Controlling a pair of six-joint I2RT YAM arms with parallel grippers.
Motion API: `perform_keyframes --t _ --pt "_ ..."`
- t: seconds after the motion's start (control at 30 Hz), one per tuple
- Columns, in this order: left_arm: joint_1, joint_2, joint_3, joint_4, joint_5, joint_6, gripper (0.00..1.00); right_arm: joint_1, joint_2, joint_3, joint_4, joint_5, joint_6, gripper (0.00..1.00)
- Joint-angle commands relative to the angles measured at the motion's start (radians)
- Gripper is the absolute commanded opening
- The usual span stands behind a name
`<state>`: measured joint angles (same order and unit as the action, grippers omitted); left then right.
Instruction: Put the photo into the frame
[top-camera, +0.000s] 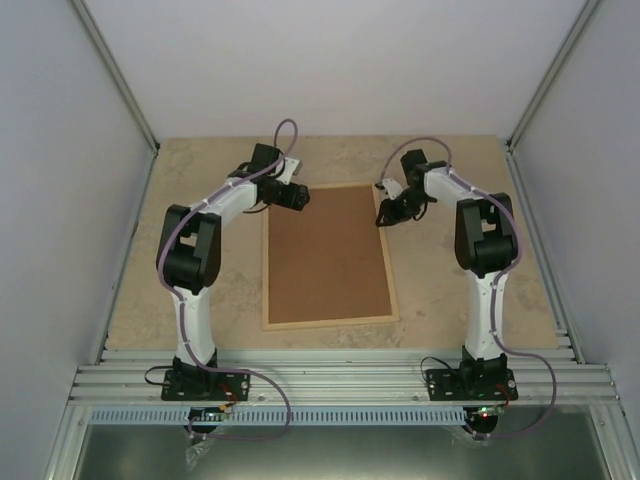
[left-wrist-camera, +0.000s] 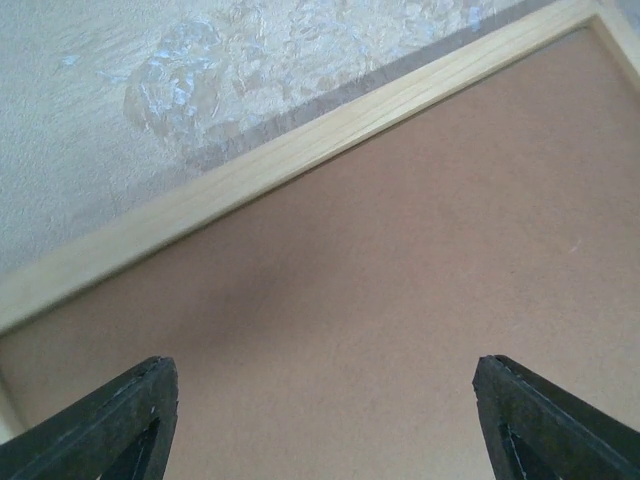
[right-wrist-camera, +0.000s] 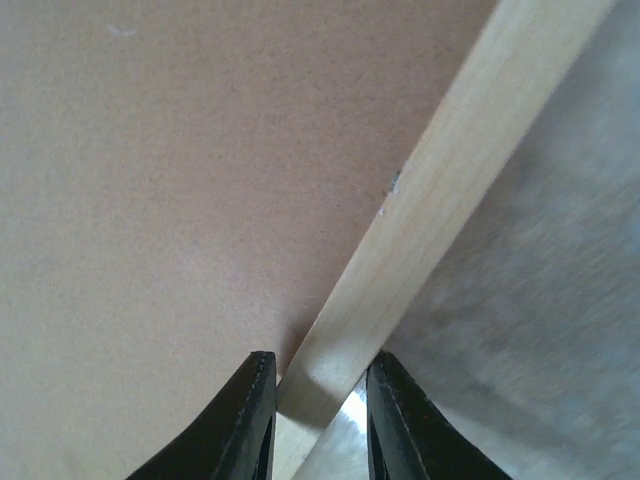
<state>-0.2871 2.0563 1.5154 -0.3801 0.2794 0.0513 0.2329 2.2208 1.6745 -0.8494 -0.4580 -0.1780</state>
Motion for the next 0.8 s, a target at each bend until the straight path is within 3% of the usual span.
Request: perform_keyframes --t 0.0,0.17,0.27,0.33,0.47,0.6,0.77 --pt "0.017 -0.028 0.006 0.023 0.000 -0.078 0.83 -0.018 0.139 0.107 -0.020 0.193 -0.149 0.22" --pt "0.045 -0.040 0.007 0.017 -0.021 -0.105 0.83 -0.042 0.272 0.380 -0.134 0.211 -0.291 0.18" --pt "0.050 -0.058 -0.007 0.018 -0.032 -0.096 0.83 -0.041 0.287 0.429 -0.117 0.200 -0.400 0.18" --pt "0.057 -0.068 -0.019 0.021 -0.035 -0.099 0.83 -0.029 0.313 0.475 -0.148 0.202 -0.451 0.22" --pt "0.090 -0.074 -0.023 0.021 -0.002 -0.143 0.83 -0.002 0.366 0.516 -0.224 0.162 -0.467 0.38" --pt "0.123 -0.079 -0.006 -0.003 0.074 -0.128 0.83 0.023 0.384 0.477 -0.186 0.142 -0.502 0.23" --pt "0.171 -0.110 -0.023 -0.016 0.106 -0.143 0.83 0.066 0.409 0.560 -0.168 0.177 -0.643 0.16"
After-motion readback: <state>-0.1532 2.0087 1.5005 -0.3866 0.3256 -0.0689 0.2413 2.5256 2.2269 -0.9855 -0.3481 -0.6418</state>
